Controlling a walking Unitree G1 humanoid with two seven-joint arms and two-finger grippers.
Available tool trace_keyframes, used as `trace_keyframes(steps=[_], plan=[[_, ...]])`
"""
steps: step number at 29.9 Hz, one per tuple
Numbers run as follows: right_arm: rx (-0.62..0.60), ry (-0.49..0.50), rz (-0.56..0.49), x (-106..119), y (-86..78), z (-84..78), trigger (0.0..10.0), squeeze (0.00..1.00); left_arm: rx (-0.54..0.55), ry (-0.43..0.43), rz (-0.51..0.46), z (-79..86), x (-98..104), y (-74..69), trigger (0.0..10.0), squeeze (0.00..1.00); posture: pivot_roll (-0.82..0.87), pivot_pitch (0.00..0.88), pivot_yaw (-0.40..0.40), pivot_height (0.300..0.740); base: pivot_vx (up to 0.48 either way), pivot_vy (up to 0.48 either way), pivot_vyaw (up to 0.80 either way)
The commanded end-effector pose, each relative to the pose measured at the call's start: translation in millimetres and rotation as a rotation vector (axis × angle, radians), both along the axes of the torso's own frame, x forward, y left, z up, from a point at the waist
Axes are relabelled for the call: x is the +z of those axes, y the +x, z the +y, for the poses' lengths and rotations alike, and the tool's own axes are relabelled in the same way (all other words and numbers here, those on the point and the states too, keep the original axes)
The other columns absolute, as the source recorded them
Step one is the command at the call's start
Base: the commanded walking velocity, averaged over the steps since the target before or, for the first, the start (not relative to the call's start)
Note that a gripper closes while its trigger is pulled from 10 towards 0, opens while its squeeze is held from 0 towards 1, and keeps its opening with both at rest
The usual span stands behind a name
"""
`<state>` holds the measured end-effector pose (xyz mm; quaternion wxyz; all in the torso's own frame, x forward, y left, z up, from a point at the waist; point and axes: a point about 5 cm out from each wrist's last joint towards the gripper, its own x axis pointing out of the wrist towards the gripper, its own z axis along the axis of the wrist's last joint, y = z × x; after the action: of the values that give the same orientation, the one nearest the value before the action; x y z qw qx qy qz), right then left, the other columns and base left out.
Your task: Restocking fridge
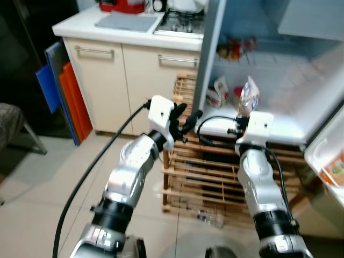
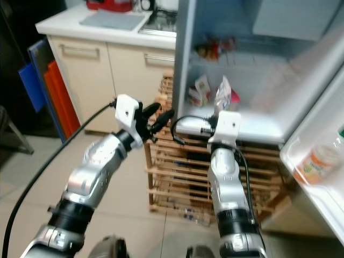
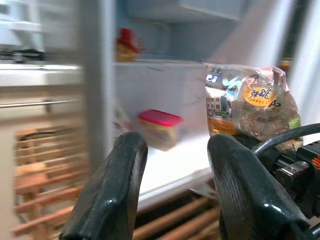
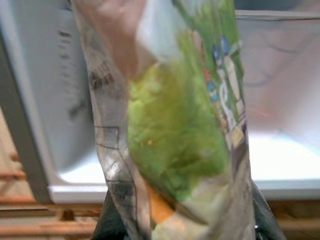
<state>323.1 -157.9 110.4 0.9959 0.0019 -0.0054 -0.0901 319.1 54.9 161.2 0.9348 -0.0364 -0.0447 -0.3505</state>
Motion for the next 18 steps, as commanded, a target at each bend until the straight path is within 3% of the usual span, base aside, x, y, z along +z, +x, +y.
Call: trace_keyframes(steps=[1,4,10,18], plan=[[0.013,-0.01,-0.052,11.3,3.2,2.3,0.0,0.0,0.009,0.007,-0.009,0.2,1.3,1.9,10.0,0.0,-0.07,0.0,-0.018,0.652,0.0,0.0,0.0],[0.016,-0.01,-0.052,11.6,3.4,2.5,0.0,0.0,0.011,0.005,-0.006,0.4,1.0,2.4,10.0,0.0,-0.07,0.0,-0.018,0.652,0.0,0.0,-0.34],[0.02,-0.009,-0.049,11.6,4.7,2.5,0.0,0.0,0.017,0.021,-0.013,0.6,0.3,3.3,10.0,0.0,-0.07,0.0,-0.021,0.652,0.0,0.48,-0.78],[0.022,-0.032,-0.057,12.9,6.9,3.1,0.0,0.0,0.043,0.048,-0.037,0.8,-0.9,5.1,10.0,0.0,-0.06,0.0,-0.02,0.652,0.0,0.0,-0.78]])
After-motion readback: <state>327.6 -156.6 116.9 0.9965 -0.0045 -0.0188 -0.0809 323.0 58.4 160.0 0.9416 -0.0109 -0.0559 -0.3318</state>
